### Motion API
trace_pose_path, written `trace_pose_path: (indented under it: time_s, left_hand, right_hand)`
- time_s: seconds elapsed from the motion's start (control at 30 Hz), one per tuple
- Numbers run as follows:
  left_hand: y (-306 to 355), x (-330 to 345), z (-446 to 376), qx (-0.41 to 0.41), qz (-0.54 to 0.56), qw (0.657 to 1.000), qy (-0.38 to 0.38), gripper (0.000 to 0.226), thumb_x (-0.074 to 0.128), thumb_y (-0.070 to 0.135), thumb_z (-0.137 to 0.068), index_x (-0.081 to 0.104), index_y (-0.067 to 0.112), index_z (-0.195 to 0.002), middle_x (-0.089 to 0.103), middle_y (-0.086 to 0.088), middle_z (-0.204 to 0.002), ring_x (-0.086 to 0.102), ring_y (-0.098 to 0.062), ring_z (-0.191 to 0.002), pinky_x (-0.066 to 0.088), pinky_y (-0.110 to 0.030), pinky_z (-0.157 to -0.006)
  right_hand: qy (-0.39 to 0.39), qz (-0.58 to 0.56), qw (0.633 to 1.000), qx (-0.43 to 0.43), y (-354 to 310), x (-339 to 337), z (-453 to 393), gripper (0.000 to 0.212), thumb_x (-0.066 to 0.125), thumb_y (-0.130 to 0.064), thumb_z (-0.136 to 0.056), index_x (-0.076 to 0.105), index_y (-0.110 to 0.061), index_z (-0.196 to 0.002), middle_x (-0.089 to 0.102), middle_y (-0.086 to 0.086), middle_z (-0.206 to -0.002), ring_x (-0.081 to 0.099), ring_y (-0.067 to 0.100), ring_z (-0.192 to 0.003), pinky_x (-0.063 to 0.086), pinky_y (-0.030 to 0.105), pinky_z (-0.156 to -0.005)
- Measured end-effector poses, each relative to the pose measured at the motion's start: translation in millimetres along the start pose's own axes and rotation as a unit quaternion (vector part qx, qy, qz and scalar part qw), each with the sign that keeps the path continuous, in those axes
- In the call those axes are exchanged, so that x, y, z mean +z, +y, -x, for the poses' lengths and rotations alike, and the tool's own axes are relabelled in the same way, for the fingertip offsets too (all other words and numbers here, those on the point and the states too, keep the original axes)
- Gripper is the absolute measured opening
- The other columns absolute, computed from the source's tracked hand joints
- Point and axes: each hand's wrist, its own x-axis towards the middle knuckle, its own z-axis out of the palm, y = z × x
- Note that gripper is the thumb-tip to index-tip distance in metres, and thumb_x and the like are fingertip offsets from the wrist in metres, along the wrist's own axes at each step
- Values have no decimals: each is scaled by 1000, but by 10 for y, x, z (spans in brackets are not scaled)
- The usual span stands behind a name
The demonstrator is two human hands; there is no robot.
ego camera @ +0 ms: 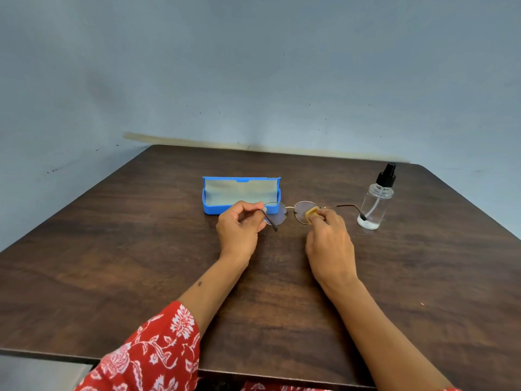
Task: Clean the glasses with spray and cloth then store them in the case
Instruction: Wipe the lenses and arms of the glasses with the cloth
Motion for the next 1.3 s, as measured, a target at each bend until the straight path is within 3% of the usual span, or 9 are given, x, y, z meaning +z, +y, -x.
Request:
trace_pose_path:
  time_s: [0.07,0.2,0.37,0.53,0.67,0.83,0.97,1.13,1.3]
  left_hand:
    - [9,5,8,3,0,1000,-3,23,67,-4,-81,68,17,-73,70,7,-84,68,2,-77,56,-19,-62]
    - [9,-1,4,4,2,1000,3,24,66,-4,-81,68,18,-73,70,7,-85,69,1,-77,56,-18,-62]
    - [13,1,15,9,3,1000,4,23,67,-5,-81,68,17,-73,70,7,-83,68,1,-75,55,-16,-60]
    - [-5,-9,7,7,-1,1000,5,23,66,-3,-82,68,19,-75,70,6,-86,69,-3,-79,56,-19,-63]
    - [6,1,12,7,10,1000,-5,20,66,-6,-81,67,12,-74,70,5,-83,68,2,-74,55,-17,-61]
    - [-9,-7,8,6,14,1000,-16,20,66,-5,-82,67,14,-74,71,7,-81,69,-1,-77,56,-20,-63]
    - [-23,-1,10,9,8,999,-31,19,66,-5,-81,68,13,-74,71,5,-81,69,-6,-79,58,-23,-66]
    - [-38,8,-1,17,-9,999,-41,19,67,-4,-81,68,14,-75,71,6,-83,70,-5,-80,58,-24,-67]
    - [-25,-4,7,17,1,999,-32,20,67,-4,-81,67,14,-74,71,5,-84,70,-6,-82,58,-24,-67]
  right_hand:
    - [5,1,1000,17,14,-15,-12,34,42,2,-88,56,-3,-118,48,10,-129,42,27,-117,50,42,-79]
    - [-15,-5,999,-42,-25,10,4,37,43,1,-88,56,-4,-122,48,8,-131,43,26,-117,50,40,-81]
    - [1,-3,1000,20,10,-14,8,31,42,1,-88,58,-3,-115,48,9,-129,43,27,-115,49,40,-78]
    - [-22,-5,999,-44,-36,13,20,36,43,-1,-88,56,-4,-122,48,7,-131,44,26,-115,49,40,-82]
    - [7,-10,1000,24,-3,0,12,30,43,0,-88,58,-2,-114,49,9,-127,44,27,-113,50,41,-77]
    - [24,-43,998,-44,-23,29,10,35,46,4,-86,60,-1,-118,53,12,-125,48,28,-111,48,39,-82]
    - [60,-66,996,1,9,22,-8,33,47,5,-87,60,-2,-117,53,14,-125,49,30,-112,49,41,-80]
    - [50,-83,994,-49,6,43,-3,33,49,6,-87,62,0,-116,55,16,-125,51,31,-114,47,39,-86]
    - [72,-84,994,-17,9,25,-2,35,50,8,-85,62,-1,-116,56,16,-122,52,32,-111,49,41,-82]
